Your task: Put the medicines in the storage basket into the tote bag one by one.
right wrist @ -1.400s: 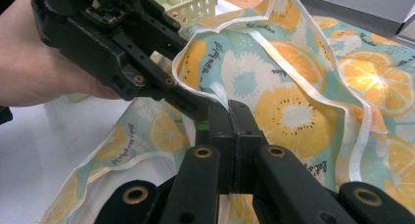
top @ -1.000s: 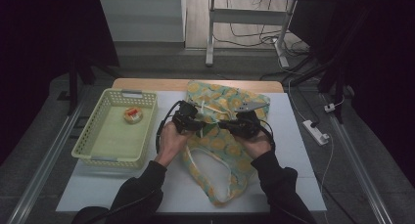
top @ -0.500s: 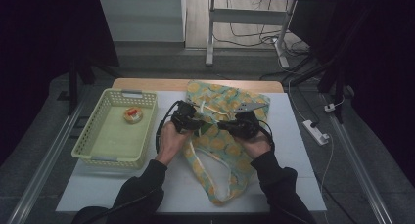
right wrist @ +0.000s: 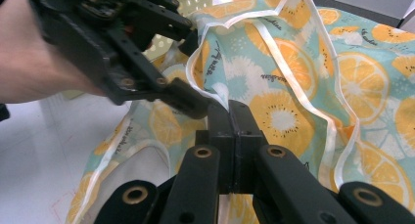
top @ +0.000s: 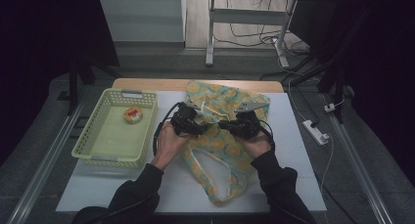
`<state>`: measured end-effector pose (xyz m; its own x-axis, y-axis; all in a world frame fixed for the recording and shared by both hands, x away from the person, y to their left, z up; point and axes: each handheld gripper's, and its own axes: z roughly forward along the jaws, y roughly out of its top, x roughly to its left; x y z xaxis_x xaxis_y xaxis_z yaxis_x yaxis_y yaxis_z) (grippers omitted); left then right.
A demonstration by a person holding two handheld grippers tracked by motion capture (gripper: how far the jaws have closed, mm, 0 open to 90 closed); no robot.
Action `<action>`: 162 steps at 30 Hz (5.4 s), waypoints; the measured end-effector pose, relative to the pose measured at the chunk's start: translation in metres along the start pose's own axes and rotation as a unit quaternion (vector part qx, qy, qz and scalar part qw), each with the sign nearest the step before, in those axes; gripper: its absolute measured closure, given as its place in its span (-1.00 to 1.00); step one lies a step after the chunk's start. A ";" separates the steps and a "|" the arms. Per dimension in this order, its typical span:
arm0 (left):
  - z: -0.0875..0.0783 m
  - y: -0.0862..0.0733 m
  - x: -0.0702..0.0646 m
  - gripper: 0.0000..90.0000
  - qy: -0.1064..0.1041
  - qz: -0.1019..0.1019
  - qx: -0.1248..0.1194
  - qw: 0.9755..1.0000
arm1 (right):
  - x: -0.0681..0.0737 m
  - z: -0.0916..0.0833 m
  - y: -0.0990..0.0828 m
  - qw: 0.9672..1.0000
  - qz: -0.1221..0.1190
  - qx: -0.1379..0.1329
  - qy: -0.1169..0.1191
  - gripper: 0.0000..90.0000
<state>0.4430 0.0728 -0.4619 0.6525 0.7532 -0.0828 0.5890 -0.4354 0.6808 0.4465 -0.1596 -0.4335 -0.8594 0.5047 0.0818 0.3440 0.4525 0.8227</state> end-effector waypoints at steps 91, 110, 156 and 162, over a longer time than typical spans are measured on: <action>-0.081 -0.089 0.187 -1.00 0.100 -0.130 0.023 0.986 | 0.001 0.000 0.000 1.000 -0.003 -0.002 0.000 0.98; -0.034 -0.098 0.212 -1.00 0.126 -0.142 0.138 0.972 | 0.000 0.001 -0.001 1.000 -0.002 -0.001 0.001 0.98; -0.099 -0.080 0.145 -0.54 0.082 -0.110 0.028 0.990 | 0.000 0.000 -0.001 1.000 -0.001 -0.007 0.001 0.98; -0.112 -0.077 0.120 -0.54 0.067 -0.081 -0.002 0.994 | 0.001 -0.001 0.000 1.000 -0.002 -0.007 0.000 0.98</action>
<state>0.4228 0.2519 -0.4432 0.4795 0.8725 -0.0939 0.6789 -0.3010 0.6697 0.4452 -0.1602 -0.4329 -0.8605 0.5033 0.0792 0.3363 0.4444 0.8303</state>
